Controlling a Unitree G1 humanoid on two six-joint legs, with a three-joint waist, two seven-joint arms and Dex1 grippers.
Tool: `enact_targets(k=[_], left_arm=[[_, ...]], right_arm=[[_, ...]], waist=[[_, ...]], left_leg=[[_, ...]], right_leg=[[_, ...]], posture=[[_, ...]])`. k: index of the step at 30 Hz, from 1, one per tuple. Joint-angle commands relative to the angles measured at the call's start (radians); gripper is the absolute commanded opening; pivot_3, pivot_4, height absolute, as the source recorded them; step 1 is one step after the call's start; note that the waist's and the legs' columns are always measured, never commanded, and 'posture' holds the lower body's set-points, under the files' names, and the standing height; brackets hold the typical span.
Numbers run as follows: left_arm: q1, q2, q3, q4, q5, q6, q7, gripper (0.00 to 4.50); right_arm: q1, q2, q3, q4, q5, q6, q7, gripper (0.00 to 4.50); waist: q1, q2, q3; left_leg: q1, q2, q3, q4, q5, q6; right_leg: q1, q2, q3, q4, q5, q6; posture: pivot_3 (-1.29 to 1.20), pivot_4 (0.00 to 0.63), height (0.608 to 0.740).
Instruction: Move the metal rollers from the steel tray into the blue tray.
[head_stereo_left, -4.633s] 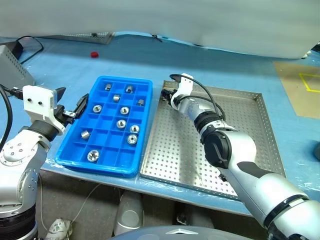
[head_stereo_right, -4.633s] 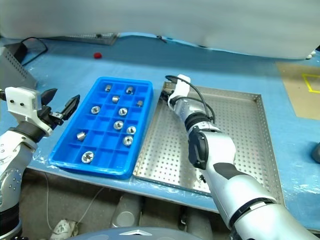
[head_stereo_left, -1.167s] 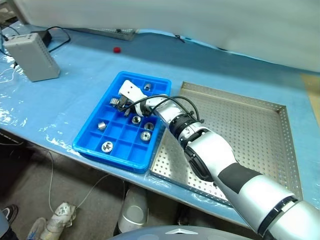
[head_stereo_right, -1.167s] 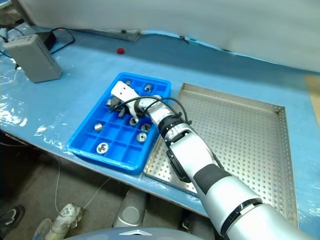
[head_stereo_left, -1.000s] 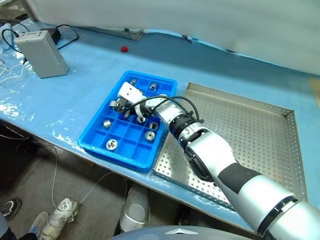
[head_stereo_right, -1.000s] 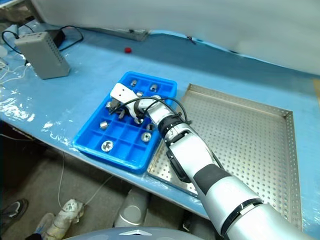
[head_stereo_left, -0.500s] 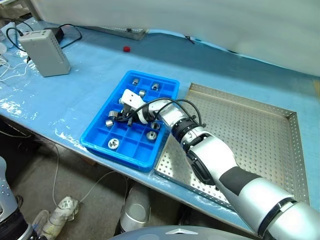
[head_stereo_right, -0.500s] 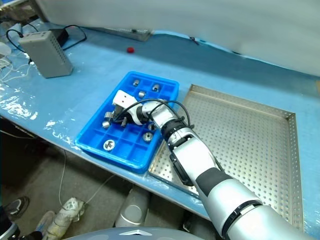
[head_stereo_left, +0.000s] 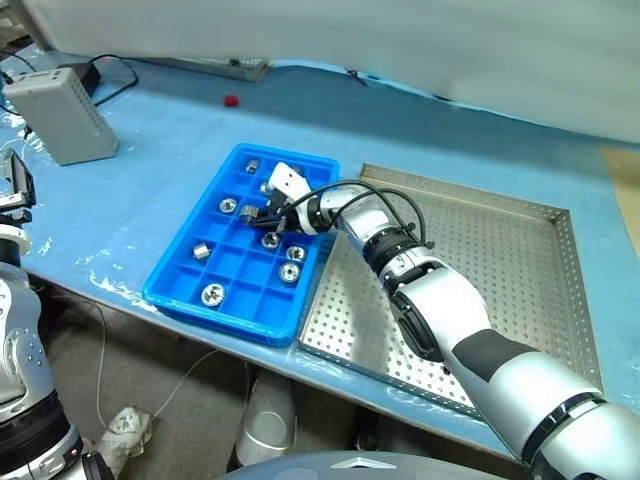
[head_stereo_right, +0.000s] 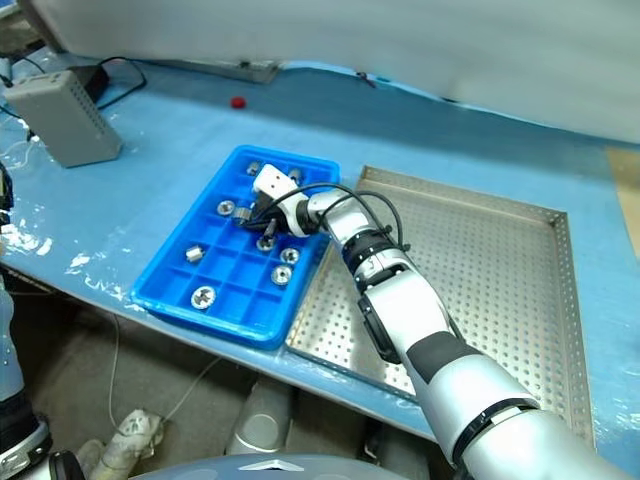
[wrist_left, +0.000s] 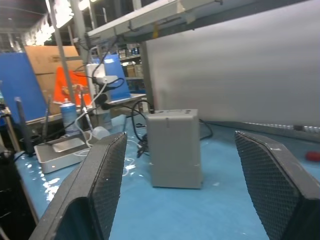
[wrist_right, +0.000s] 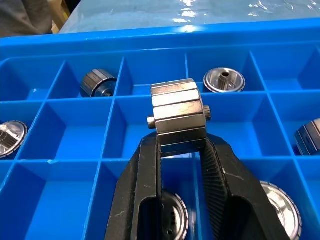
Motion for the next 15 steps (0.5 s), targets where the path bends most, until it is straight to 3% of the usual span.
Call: enact_targets(k=[1,15], left_arm=[[-0.03,0.025,-0.019,0.006,0.011,-0.03,-0.018,3.62],[-0.046,0.018,-0.026,0.024,0.02,-0.041,-0.028,3.62]], right_arm=[[-0.011,0.029,-0.017,-0.055,0.029,0.007,-0.018,0.66],[0.015,0.1,0.033,-0.122,0.023,0.037,0.013,0.66]], waist=[[-0.017,0.0,0.0],[-0.094,-0.001,0.0]], left_leg=[[0.0,0.0,0.0,0.0,0.0,0.0],[-0.001,0.0,0.001,0.001,0.0,-0.001]], right_leg=[[0.0,0.0,0.0,0.0,0.0,0.0],[0.0,0.0,-0.001,0.0,0.001,-0.001]], posture=[[0.48,0.15,0.74],[0.48,0.15,0.74]])
